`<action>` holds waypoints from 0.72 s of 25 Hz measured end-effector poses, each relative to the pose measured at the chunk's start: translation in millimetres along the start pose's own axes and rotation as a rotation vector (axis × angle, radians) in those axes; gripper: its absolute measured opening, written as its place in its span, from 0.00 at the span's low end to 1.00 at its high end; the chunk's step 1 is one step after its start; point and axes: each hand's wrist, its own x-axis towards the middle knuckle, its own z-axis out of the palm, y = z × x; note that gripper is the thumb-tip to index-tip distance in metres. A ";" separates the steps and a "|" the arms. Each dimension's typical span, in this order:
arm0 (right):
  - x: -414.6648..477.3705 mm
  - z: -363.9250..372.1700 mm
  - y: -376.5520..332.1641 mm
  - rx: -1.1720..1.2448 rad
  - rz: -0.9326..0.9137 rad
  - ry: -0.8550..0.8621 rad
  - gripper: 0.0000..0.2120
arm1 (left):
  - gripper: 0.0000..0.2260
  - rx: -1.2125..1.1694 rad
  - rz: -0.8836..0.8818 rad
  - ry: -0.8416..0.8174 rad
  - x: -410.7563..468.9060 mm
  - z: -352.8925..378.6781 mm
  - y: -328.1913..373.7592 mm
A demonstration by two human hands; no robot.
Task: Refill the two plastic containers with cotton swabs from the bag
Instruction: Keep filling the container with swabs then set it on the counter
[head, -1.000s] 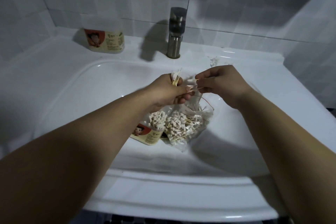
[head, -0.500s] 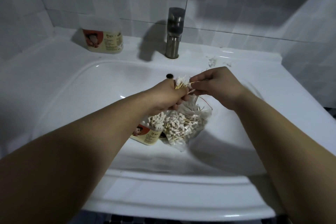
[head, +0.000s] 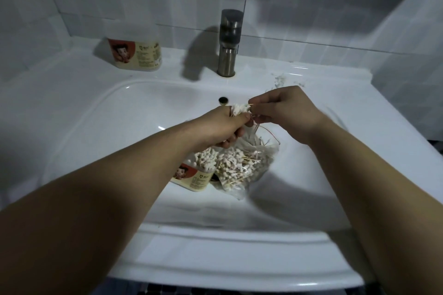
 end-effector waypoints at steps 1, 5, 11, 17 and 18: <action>2.3 -0.7 2.1 -0.005 0.002 0.030 0.04 | 0.13 -0.015 -0.016 0.015 0.5 -0.9 0.1; 7.7 -8.1 6.1 0.000 0.022 0.141 0.08 | 0.16 -0.084 -0.058 0.149 0.7 -3.1 2.5; 1.0 0.2 4.9 -0.225 -0.001 -0.058 0.12 | 0.12 -0.005 0.011 0.211 0.4 -6.2 2.7; -1.7 1.3 2.3 -0.106 -0.025 -0.074 0.07 | 0.12 0.120 0.032 0.158 1.9 -4.5 -0.4; -1.2 0.6 2.5 -0.085 -0.008 -0.038 0.11 | 0.12 0.099 0.025 0.152 1.4 -4.8 -0.5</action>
